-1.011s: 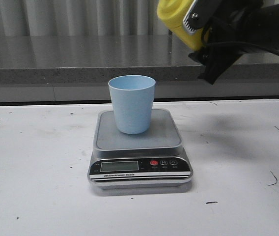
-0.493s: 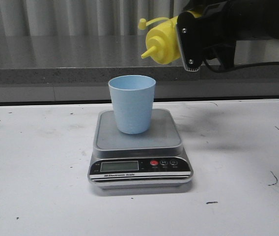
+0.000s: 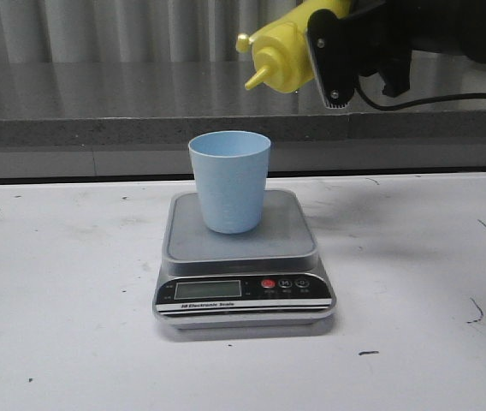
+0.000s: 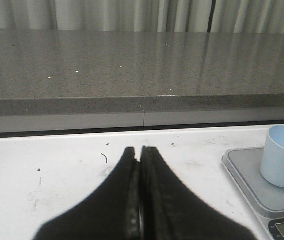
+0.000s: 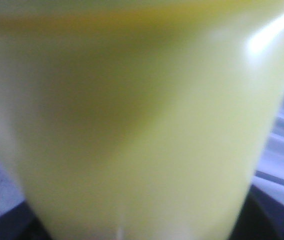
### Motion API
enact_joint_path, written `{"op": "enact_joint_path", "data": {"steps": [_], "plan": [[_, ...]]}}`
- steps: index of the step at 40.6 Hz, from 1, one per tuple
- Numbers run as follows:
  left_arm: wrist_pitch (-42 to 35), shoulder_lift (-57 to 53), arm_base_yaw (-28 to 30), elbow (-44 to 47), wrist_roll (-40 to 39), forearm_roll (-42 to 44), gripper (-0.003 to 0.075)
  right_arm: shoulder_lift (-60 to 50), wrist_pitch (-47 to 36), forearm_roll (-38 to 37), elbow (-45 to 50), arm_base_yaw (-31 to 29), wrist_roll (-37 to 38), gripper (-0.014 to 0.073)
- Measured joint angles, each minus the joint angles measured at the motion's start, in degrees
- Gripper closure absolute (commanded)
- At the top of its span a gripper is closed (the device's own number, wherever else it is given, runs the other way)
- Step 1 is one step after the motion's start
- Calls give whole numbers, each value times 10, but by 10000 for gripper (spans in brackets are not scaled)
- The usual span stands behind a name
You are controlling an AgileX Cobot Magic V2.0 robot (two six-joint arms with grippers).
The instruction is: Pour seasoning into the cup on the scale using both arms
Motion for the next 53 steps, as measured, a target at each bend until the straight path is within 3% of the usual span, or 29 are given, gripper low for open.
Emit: {"op": "enact_joint_path", "data": {"steps": [6,11,19,27,35,41,53], "plan": [[0,0,0,0,0,0,740,0,0,0,0,0,71,577],[0,0,0,0,0,0,740,0,0,7,0,1,216,577],[0,0,0,0,0,0,740,0,12,137,0,18,476,577],[0,0,0,0,0,0,740,0,97,221,-1,19,704,577],[-1,0,0,0,0,0,740,0,180,228,-1,28,906,577],[-1,0,0,0,0,0,740,0,180,228,-1,30,964,577],[-1,0,0,0,0,0,740,-3,164,228,-1,30,973,577]]}}
